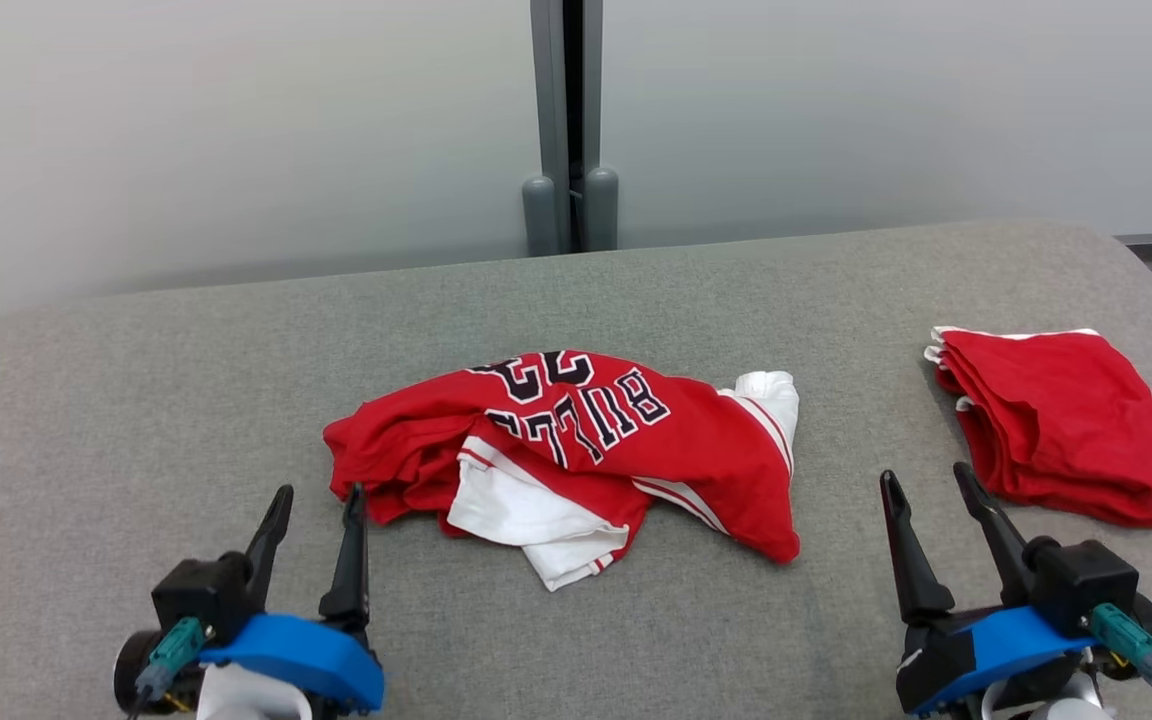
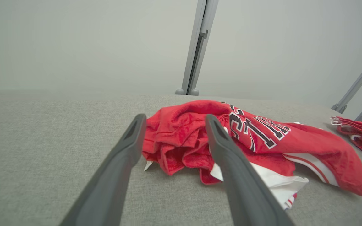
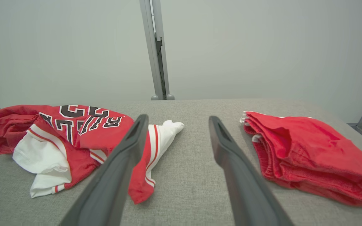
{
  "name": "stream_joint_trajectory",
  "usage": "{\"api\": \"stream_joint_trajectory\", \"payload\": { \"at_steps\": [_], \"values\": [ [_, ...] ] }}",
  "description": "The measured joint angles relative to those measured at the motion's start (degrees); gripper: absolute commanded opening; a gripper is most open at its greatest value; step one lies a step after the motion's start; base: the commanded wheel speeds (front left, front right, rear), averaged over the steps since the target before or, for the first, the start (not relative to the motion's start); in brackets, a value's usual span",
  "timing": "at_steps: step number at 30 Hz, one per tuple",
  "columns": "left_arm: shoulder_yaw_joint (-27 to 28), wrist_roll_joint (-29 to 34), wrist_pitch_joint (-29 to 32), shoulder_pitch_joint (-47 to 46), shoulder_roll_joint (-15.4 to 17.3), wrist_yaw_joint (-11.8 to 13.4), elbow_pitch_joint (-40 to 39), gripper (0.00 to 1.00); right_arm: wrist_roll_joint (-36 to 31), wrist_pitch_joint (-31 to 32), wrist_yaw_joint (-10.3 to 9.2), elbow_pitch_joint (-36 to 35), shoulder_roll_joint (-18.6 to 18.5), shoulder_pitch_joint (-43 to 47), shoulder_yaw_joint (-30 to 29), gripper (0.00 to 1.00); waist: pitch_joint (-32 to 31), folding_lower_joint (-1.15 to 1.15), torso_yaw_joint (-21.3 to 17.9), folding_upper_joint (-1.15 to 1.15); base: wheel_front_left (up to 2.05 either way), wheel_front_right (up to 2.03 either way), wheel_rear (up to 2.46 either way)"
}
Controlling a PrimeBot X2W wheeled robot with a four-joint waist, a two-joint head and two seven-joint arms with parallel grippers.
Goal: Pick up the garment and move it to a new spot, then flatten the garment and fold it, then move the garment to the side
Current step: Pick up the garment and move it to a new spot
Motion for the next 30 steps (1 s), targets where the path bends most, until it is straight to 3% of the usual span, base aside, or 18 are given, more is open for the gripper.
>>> {"api": "stream_joint_trajectory", "payload": {
  "at_steps": [14, 30],
  "values": [
    [3.9, -0.4, 0.0, 14.3, -3.0, 2.6, -11.4, 1.0, 2.9, 0.7, 0.0, -2.9, 0.0, 7.0, -0.2, 1.0, -2.6, 0.0, 1.5, 0.0, 0.0, 0.0, 0.0],
    [3.7, -0.2, 0.0, 14.9, -2.3, 3.1, -12.5, 1.0, 2.9, 0.0, 0.0, 0.7, 0.0, 6.5, 1.8, 1.0, -2.9, 0.0, 1.3, 0.0, 0.0, 0.0, 0.0]
  ]
}}
